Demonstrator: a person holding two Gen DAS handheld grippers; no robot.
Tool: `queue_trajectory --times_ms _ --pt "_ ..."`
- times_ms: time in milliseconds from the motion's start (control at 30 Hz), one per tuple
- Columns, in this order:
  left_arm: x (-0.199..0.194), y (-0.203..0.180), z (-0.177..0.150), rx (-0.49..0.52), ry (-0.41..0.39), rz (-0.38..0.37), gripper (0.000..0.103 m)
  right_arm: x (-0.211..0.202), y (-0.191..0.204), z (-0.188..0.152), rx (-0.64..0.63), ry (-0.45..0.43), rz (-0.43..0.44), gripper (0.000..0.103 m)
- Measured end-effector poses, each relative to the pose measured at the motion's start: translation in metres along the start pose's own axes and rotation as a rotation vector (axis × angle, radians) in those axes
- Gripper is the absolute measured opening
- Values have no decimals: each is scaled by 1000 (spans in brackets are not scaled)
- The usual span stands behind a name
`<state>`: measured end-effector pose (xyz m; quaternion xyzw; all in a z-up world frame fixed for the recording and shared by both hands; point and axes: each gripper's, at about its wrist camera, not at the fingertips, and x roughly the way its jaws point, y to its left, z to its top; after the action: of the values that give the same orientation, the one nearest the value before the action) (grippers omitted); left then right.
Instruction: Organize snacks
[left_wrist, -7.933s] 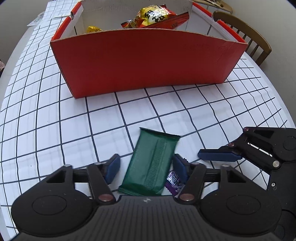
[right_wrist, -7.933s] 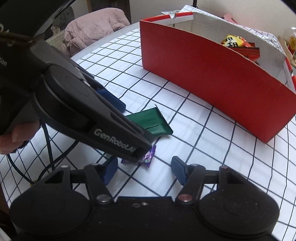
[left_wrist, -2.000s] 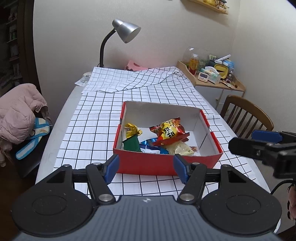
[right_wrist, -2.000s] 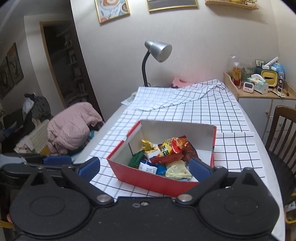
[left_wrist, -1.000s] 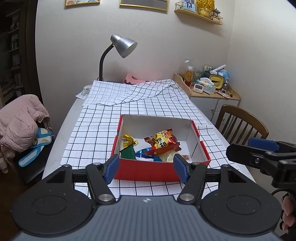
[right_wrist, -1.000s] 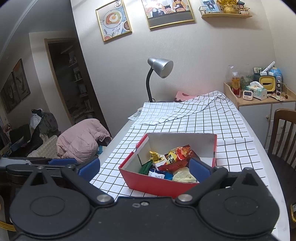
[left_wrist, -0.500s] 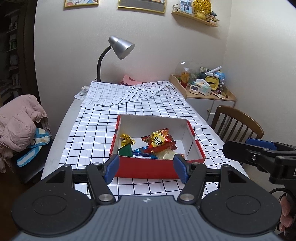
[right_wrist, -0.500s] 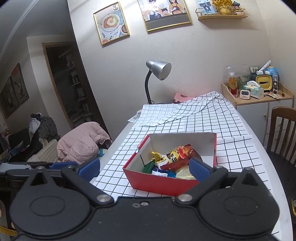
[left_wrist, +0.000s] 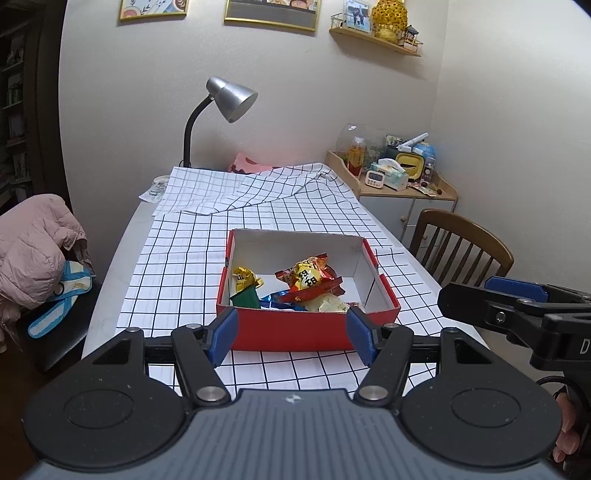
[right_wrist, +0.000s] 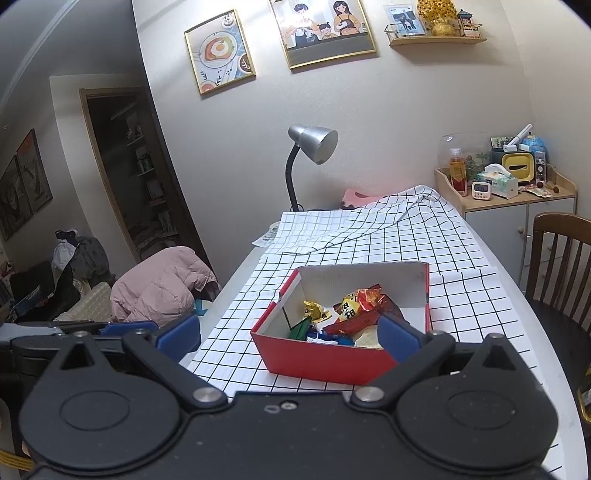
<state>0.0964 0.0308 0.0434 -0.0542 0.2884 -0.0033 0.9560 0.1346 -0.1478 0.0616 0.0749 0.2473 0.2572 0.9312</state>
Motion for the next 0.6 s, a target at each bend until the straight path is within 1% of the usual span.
queue_trajectory --times_ms 300,600 --pt "-5 0 -2 14 -4 -11 64 -7 6 -5 5 -9 -15 103" --pt "7 -12 1 32 9 0 64 -2 -11 -3 22 4 -14 103"
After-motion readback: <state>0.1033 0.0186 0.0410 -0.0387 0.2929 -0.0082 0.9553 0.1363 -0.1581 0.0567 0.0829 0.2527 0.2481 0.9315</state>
